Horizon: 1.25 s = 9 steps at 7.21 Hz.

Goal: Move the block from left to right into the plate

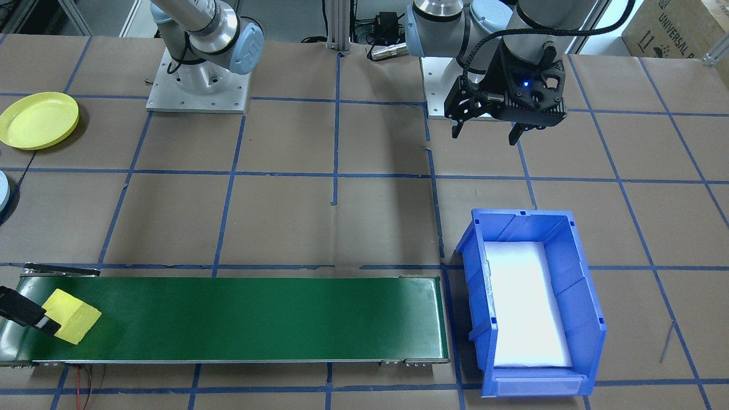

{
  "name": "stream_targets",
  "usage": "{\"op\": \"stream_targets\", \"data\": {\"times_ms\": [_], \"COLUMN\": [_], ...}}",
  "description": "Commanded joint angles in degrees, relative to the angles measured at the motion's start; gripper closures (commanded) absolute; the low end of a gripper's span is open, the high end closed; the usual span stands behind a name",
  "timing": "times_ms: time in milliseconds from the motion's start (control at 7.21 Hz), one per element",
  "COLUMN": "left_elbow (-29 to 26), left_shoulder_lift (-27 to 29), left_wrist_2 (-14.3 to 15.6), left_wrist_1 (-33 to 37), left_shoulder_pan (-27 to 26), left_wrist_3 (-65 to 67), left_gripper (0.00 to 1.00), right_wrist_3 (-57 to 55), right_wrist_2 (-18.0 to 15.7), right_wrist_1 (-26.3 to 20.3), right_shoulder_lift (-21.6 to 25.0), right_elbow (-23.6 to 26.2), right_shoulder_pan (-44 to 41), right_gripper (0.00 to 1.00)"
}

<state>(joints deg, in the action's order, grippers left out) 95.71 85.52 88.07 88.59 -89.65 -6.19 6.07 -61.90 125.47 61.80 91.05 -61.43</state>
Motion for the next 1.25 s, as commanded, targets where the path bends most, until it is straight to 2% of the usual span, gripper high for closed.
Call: {"op": "stream_targets", "data": {"times_ms": [0, 139, 416, 555, 694, 971, 1110], "left_elbow": [0.0, 0.0, 0.0, 0.0, 0.0, 0.0, 0.0], "left_shoulder_lift": [0.0, 0.0, 0.0, 0.0, 0.0, 0.0, 0.0], "left_wrist_2": [0.0, 0.0, 0.0, 0.0, 0.0, 0.0, 0.1], "left_wrist_1": [0.0, 0.0, 0.0, 0.0, 0.0, 0.0, 0.0], "left_shoulder_pan": [0.0, -0.1, 0.0, -0.1, 0.0, 0.0, 0.0], "left_wrist_3": [-0.1, -0.1, -0.1, -0.1, -0.1, -0.1, -0.1], "left_gripper": [0.0, 0.0, 0.0, 0.0, 0.0, 0.0, 0.0], "right_wrist_3": [-0.9, -0.8, 0.2, 2.5, 7.1, 19.4, 23.8], "right_wrist_2": [-0.1, -0.9, -6.9, -11.4, -12.5, -24.2, -27.8], "right_wrist_1": [0.0, 0.0, -0.7, -1.4, -5.5, -7.2, -12.2], "right_shoulder_lift": [-0.4, -0.8, -0.4, 0.1, 1.0, 6.8, 9.2], "right_elbow": [0.3, 0.4, 0.6, 0.6, 0.8, 0.7, 1.8], "right_shoulder_pan": [-0.8, -0.8, -0.8, -0.8, -0.7, -0.3, 2.2], "right_gripper": [0.0, 0.03, 0.5, 0.72, 0.9, 0.91, 0.91]}}
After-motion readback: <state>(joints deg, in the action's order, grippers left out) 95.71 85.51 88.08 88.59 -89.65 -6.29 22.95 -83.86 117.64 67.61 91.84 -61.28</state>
